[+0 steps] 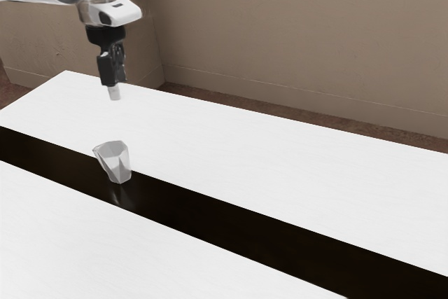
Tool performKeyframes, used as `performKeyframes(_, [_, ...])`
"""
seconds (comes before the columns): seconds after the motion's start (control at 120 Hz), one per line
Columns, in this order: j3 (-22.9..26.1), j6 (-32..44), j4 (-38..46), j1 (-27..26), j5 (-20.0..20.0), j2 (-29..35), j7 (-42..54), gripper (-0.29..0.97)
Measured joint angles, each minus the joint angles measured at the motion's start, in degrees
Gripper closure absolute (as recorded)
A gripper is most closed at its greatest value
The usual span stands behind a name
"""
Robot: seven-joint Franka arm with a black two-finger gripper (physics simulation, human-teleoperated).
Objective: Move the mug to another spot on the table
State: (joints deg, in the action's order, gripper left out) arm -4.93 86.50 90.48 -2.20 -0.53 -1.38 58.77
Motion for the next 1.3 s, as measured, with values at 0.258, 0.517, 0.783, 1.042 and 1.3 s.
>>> performKeyframes(0.258, [0.1, -1.2, 2.4, 8.8, 2.4, 0.3, 9.7, 0.0])
performKeyframes(0.517, [1.2, 4.6, 4.8, 18.5, 2.1, -2.6, 21.4, 0.0])
performKeyframes(0.783, [1.3, 13.6, 7.6, 20.3, -0.9, -7.7, 31.3, 0.0])
performKeyframes(1.042, [1.3, 19.6, 7.5, 23.2, -6.0, -14.3, 41.9, 0.04])
performKeyframes(1.3, [1.3, 23.9, 7.2, 23.5, -9.7, -18.8, 48.9, 0.14])
